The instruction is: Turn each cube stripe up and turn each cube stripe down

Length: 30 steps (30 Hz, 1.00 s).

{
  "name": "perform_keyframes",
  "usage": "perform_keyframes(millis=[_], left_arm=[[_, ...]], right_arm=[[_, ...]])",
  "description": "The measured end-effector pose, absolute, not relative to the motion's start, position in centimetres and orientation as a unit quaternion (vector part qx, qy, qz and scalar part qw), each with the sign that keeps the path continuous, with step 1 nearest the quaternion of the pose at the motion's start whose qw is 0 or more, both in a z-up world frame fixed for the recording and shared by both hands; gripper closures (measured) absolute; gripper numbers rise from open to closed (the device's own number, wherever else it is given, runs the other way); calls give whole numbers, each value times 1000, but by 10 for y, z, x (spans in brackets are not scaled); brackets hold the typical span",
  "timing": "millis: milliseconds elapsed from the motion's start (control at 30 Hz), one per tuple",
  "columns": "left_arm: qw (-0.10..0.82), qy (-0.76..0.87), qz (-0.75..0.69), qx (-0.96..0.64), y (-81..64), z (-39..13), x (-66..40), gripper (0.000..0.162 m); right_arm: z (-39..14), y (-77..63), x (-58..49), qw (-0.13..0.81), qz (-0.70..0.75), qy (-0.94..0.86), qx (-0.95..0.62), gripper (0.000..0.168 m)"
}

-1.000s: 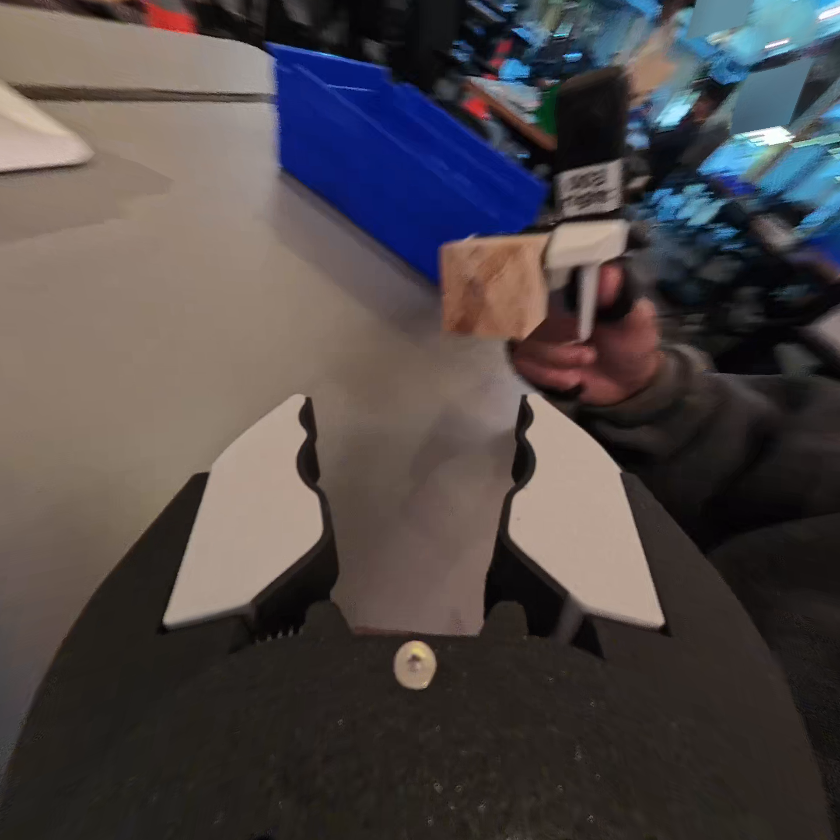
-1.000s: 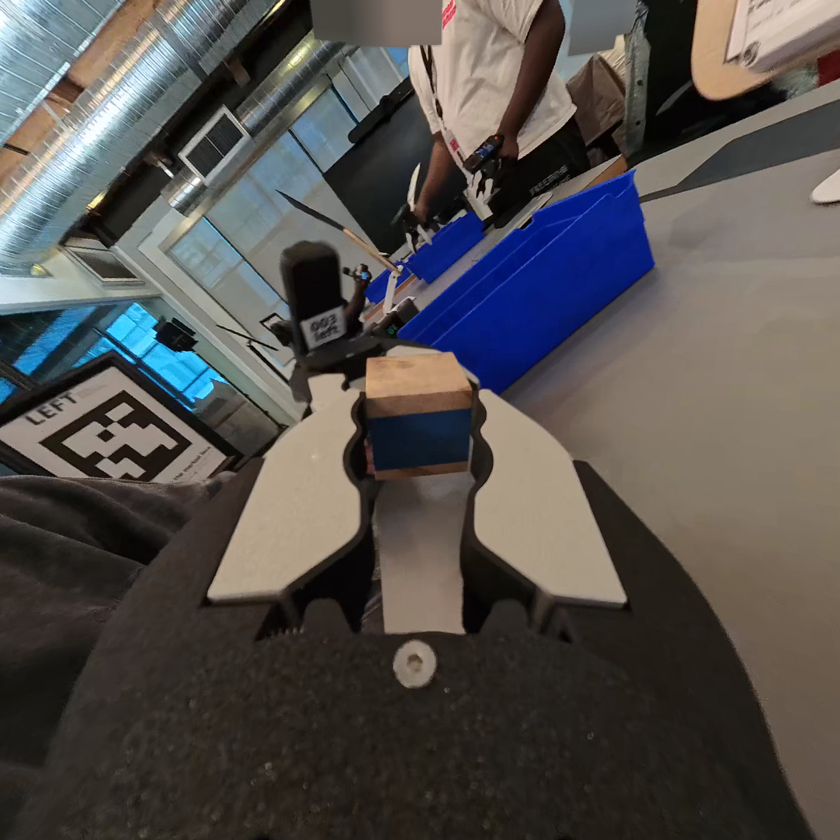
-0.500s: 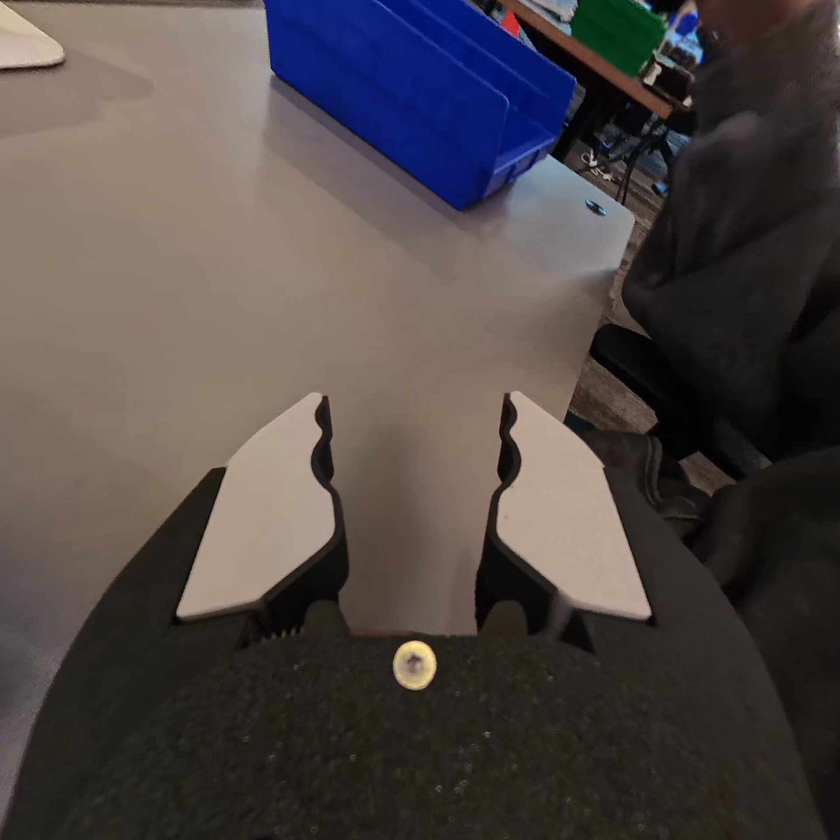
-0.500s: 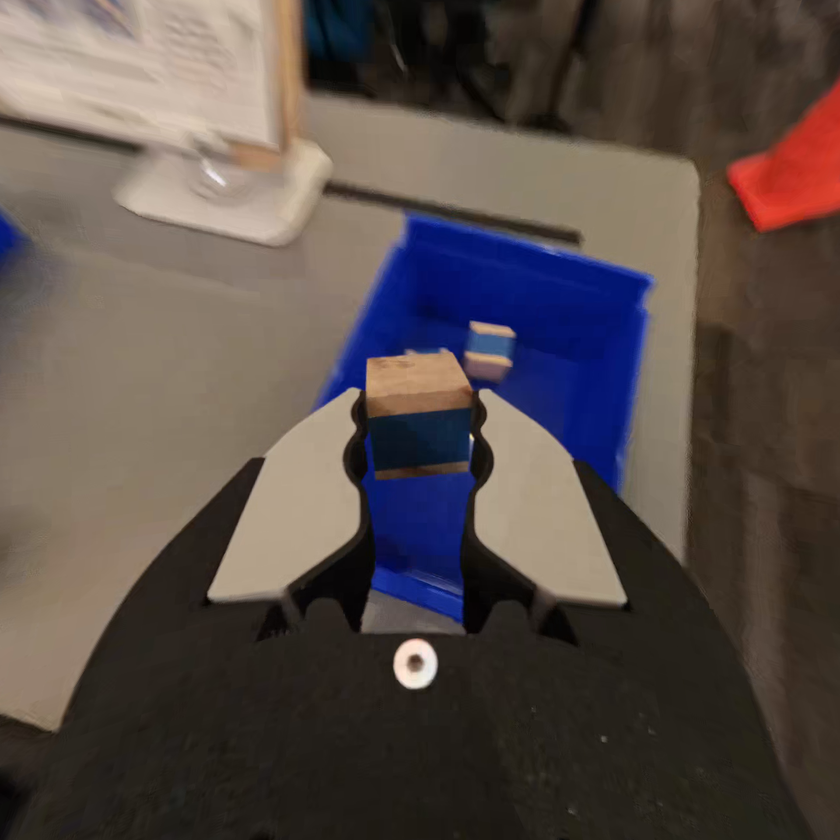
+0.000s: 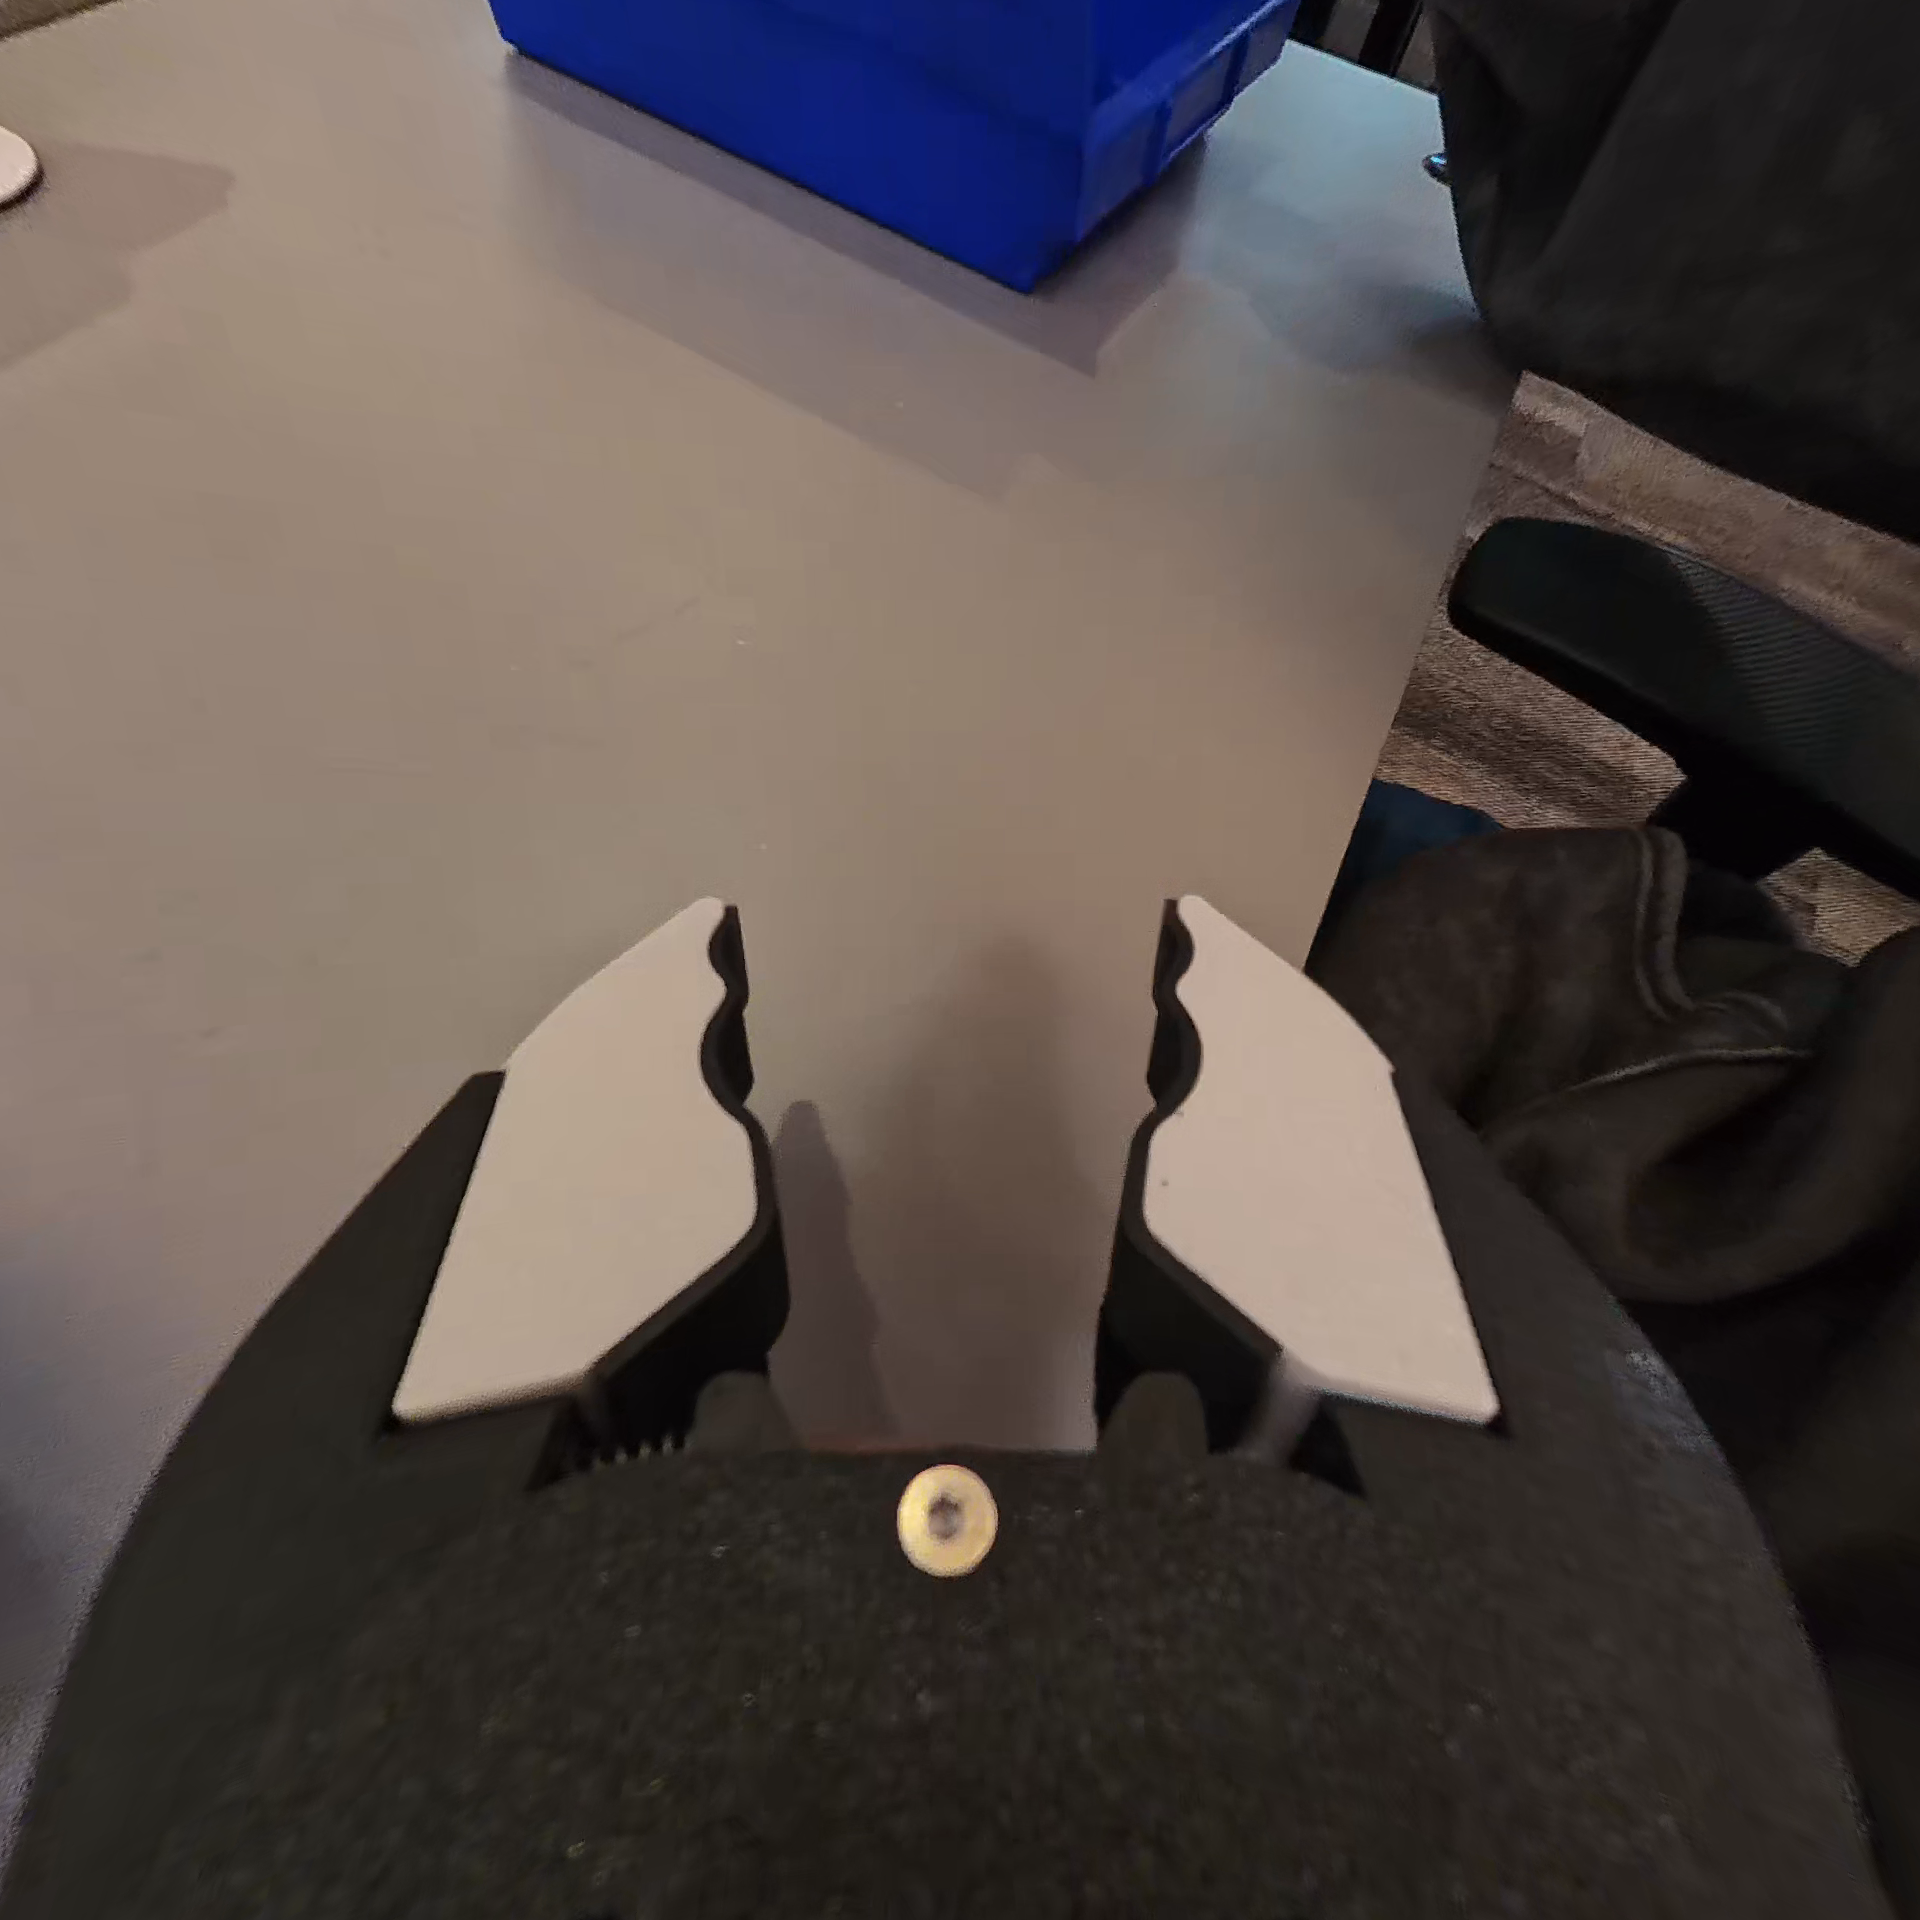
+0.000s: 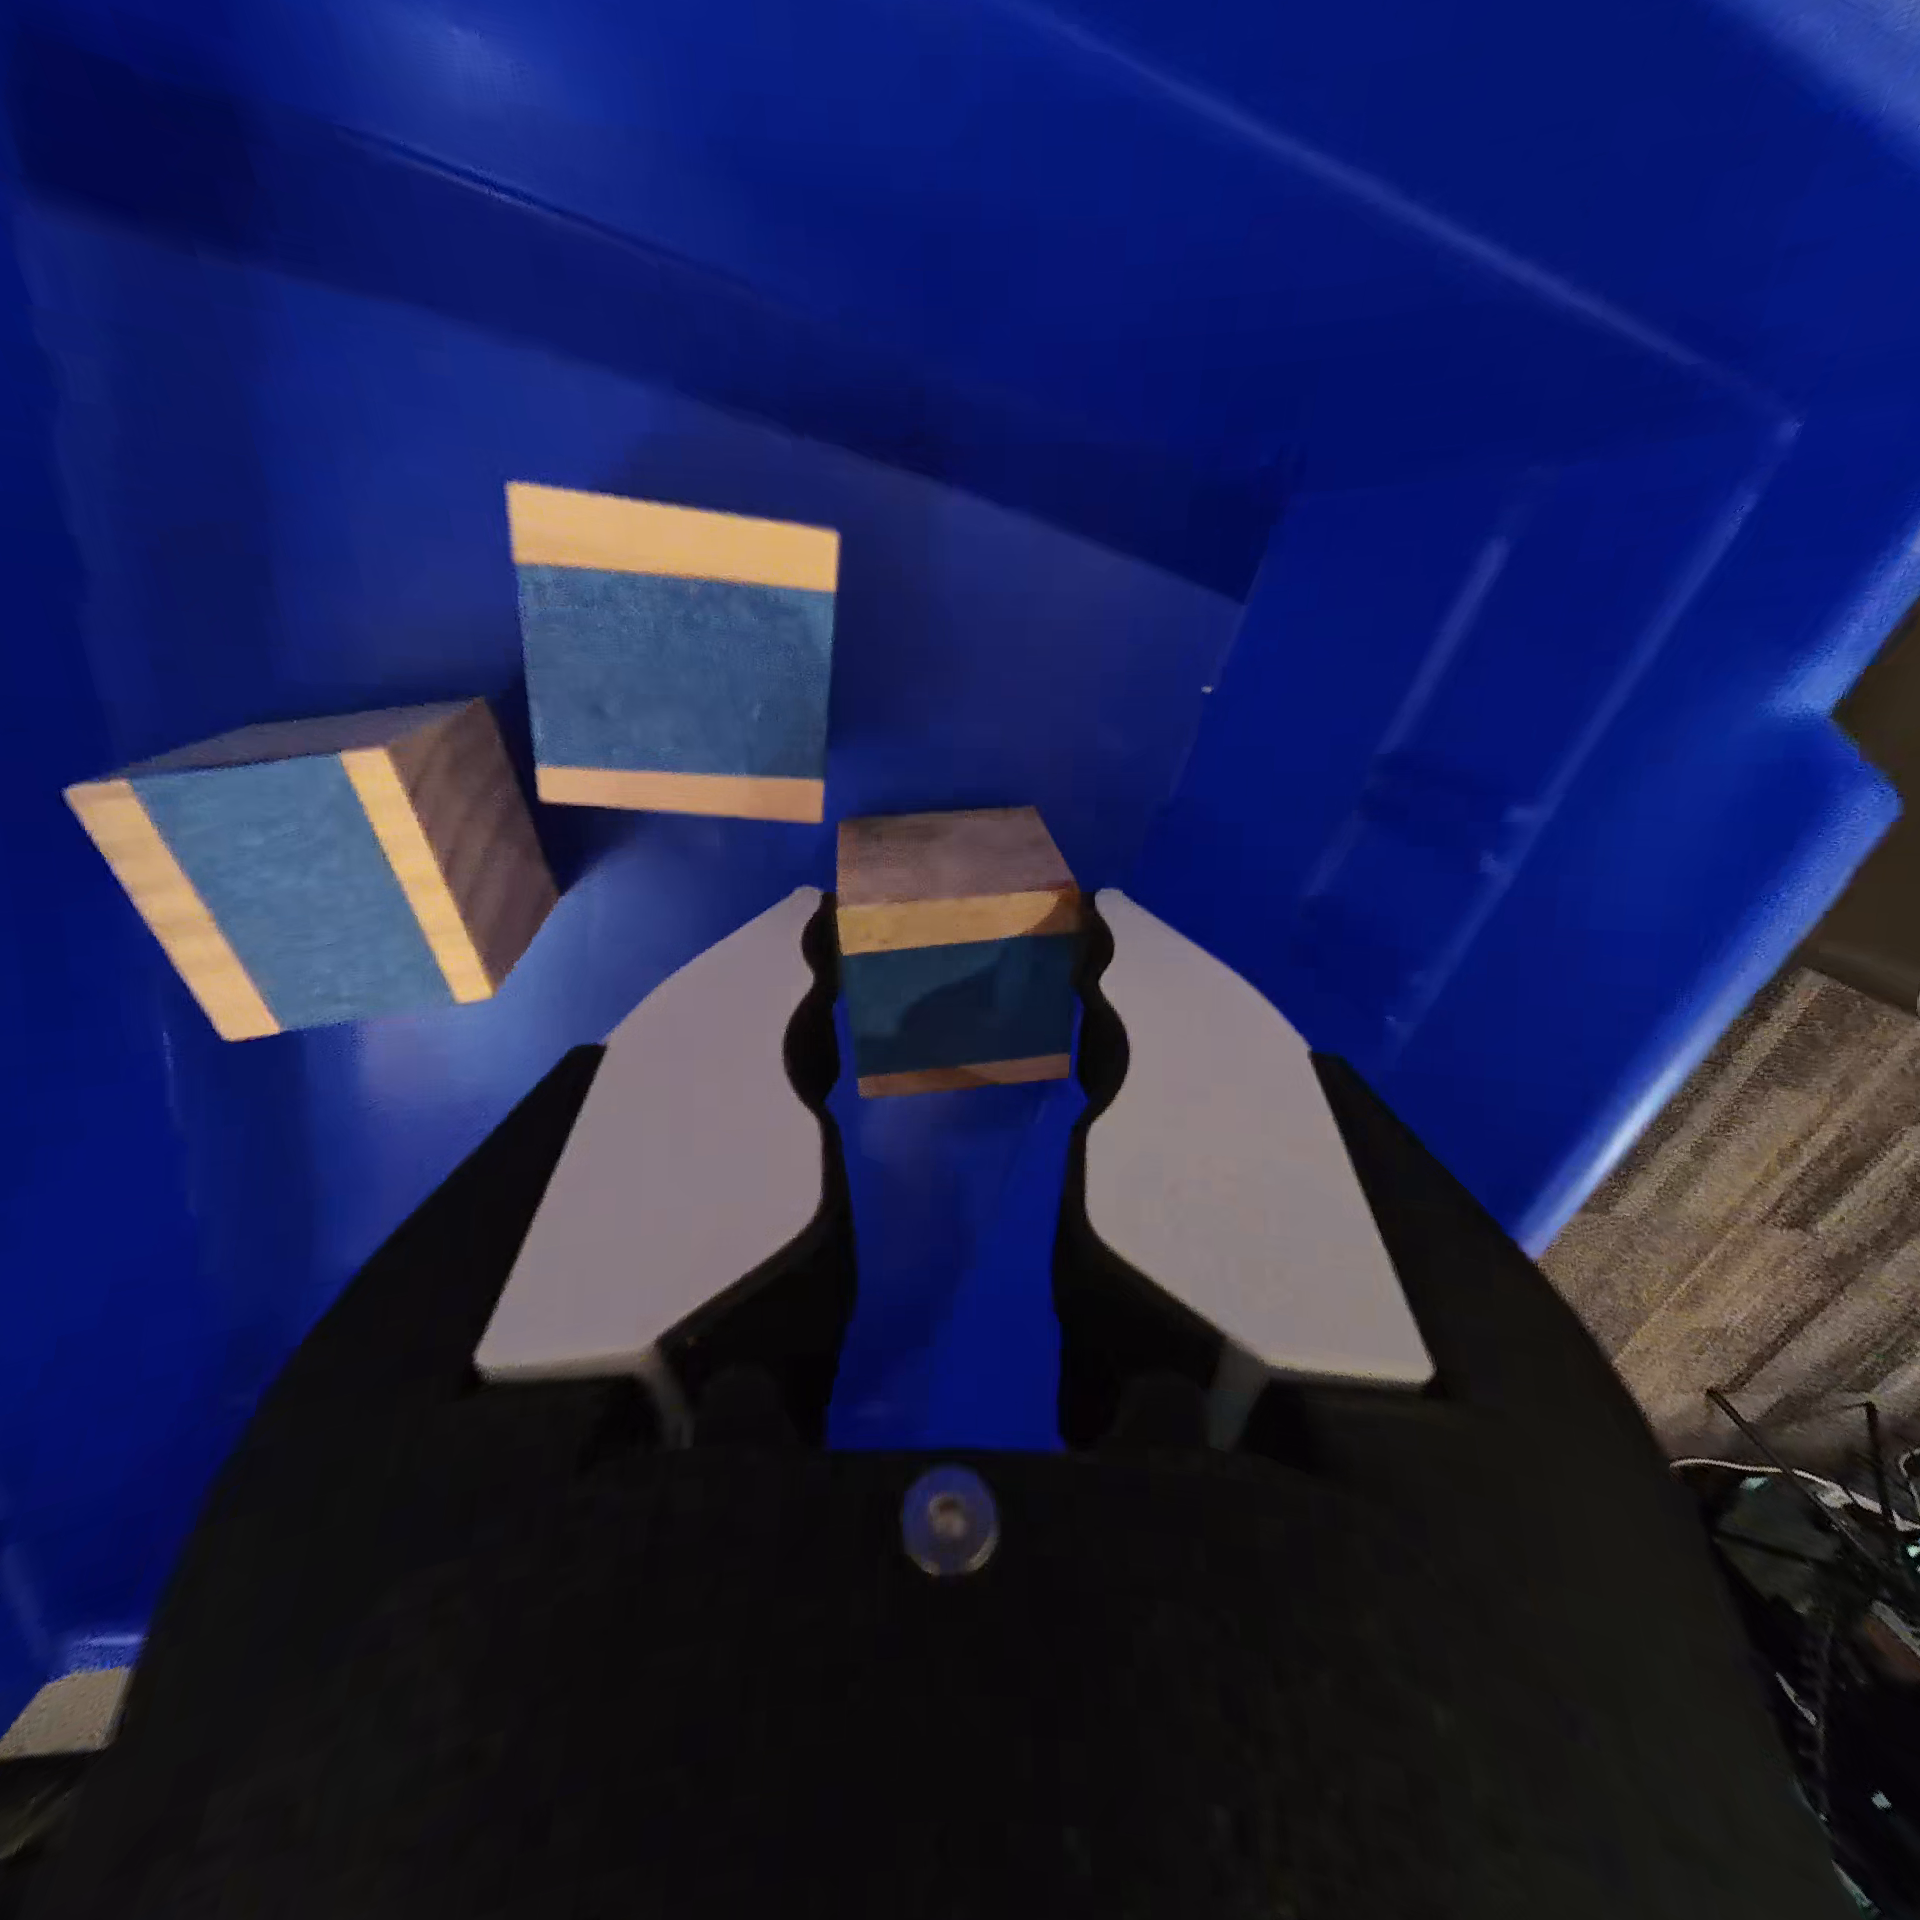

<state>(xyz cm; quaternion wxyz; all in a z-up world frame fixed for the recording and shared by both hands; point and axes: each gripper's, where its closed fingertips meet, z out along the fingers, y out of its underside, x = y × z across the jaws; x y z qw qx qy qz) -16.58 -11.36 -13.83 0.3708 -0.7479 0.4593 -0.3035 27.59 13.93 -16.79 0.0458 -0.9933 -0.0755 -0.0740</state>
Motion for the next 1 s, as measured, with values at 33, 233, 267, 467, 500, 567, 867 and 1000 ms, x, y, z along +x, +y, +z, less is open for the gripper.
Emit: perform_keyframes(millis=[33,233,267,467,500,567,867,1000], left_arm=[[366,460,-308,-748,-115,-139,-165,88],[362,460,-315,-747,-115,-137,-166,88],[362,460,-315,-747,-114,-137,-167,87],[394,445,-301,-746,-103,-127,-174,88],[399,439,-299,-747,-100,-125,-176,89],[405,427,-300,-750,-95,-123,-179,90],[390,423,-293,-763,-90,-133,-184,92],[380,439,-304,-755,-98,-120,-188,92]], right_arm=[[-170,141,276,46,-73,-74,-994,125],[-161,143,283,63,-108,-101,-987,106],[-151,142,284,77,-118,-106,-984,99],[-9,108,178,428,33,-159,-889,109],[10,87,138,494,101,-196,-841,108],[32,35,66,586,221,-240,-742,112],[-73,-89,-83,592,275,-358,-668,123],[-84,-98,-94,585,254,-380,-670,127]])
